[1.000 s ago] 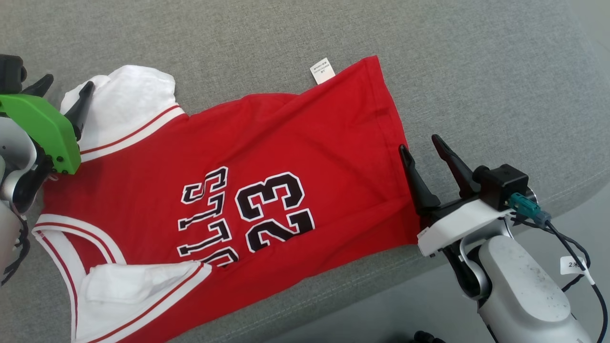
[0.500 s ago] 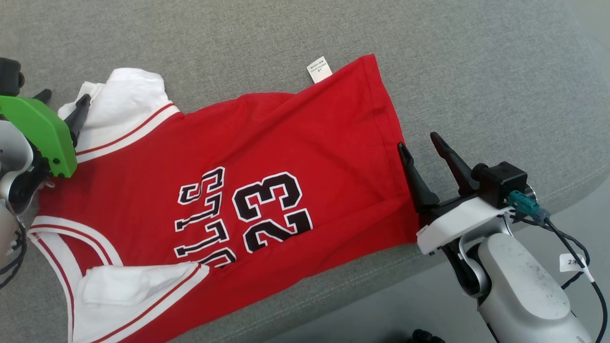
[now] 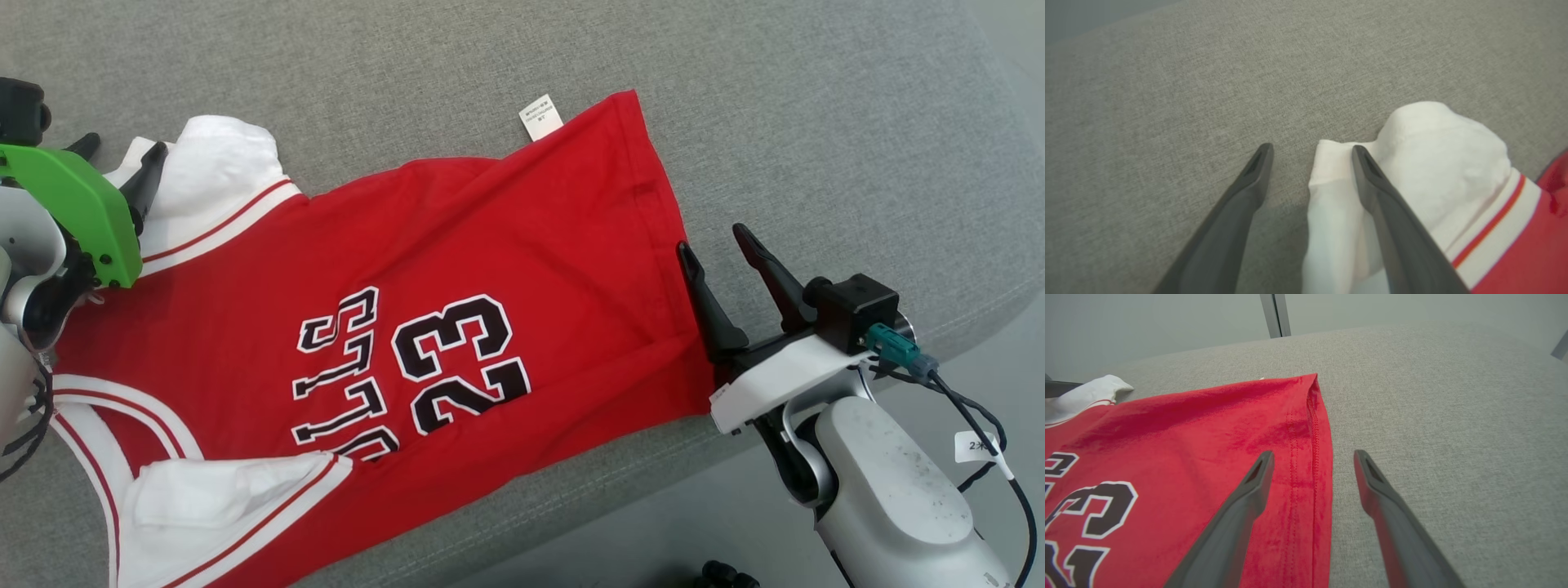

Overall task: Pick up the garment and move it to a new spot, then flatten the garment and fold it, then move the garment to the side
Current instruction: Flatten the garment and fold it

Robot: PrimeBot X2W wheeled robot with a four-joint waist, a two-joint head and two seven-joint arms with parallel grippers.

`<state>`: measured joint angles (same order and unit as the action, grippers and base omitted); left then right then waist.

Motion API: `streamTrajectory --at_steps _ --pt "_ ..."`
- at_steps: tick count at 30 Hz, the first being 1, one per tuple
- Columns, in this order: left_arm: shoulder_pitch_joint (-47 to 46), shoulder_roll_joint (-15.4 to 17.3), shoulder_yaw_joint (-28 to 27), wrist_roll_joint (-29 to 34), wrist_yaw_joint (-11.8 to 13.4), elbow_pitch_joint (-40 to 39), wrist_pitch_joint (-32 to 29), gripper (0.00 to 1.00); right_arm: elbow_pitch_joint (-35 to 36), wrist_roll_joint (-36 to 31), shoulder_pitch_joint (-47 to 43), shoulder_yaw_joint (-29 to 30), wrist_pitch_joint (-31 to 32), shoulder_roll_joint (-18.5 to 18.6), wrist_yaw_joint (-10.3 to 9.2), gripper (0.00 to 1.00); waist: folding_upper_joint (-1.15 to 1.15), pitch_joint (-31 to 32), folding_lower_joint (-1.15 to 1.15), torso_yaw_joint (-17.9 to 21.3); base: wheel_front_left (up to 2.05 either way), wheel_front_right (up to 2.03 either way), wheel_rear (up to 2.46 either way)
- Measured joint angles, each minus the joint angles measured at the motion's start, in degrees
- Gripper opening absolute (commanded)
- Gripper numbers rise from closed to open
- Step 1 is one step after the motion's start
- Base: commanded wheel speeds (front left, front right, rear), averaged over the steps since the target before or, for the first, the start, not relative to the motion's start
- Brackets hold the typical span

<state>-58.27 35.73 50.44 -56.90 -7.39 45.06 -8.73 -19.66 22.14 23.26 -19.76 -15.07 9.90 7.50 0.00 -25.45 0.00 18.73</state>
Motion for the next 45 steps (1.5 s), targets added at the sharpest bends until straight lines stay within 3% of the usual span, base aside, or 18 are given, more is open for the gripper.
streamTrajectory --at_steps 2,4,5,6,7,10,21,32,45 --pt "-0.43 -0.07 0.8 -0.1 0.0 0.04 0.03 1.0 -0.09 0.0 0.09 0.0 0.0 0.0 0.0 1.0 0.0 0.04 0.0 0.13 0.0 0.0 0.0" --pt "-0.68 -0.05 1.8 -0.1 0.0 0.44 -0.27 0.91 -0.18 0.0 0.13 -0.03 0.0 -0.01 0.0 1.0 0.0 0.02 0.0 0.26 0.0 0.0 0.0" --pt "-0.82 0.0 2.15 -0.09 0.0 0.74 -0.27 0.62 -0.22 0.0 0.17 -0.08 0.0 -0.02 0.0 1.0 0.0 -0.01 0.0 0.33 0.0 0.0 0.0" --pt "-1.05 0.03 2.47 -0.1 -0.01 1.0 -0.26 0.47 -0.24 0.0 0.24 -0.11 0.0 -0.04 0.0 1.0 0.0 -0.06 0.0 0.39 0.0 0.0 0.0" --pt "-1.24 0.07 2.85 -0.13 -0.01 1.14 -0.27 0.38 -0.24 -0.01 0.29 -0.12 0.0 -0.1 0.0 1.0 0.0 -0.12 0.0 0.45 0.0 0.0 0.0" --pt "-1.66 0.08 3.9 -0.16 -0.01 1.31 0.3 0.0 -0.24 -0.05 0.35 -0.05 0.0 -0.12 0.0 1.0 0.0 -0.24 0.0 0.53 0.0 0.0 0.0" --pt "-3.97 0.25 6.82 -0.41 -0.01 -0.08 5.35 0.0 -1.45 -0.44 5.4 -0.71 0.0 0.55 0.0 1.0 0.0 0.23 0.0 -1.08 0.0 0.0 0.0" --pt "-5.16 -0.09 9.51 -1.57 -0.01 -0.8 7.72 0.0 -20.45 7.02 18.9 -6.76 1.12 -0.43 0.0 1.0 0.0 -0.16 0.0 -3.22 0.0 0.0 0.0" --pt "-6.96 -0.51 12.25 -3.11 -0.01 -1.67 10.47 0.0 -32.82 14.8 30.25 -13.23 0.08 -0.93 0.0 1.0 0.0 -1.25 0.0 -5.2 0.0 0.0 0.0"
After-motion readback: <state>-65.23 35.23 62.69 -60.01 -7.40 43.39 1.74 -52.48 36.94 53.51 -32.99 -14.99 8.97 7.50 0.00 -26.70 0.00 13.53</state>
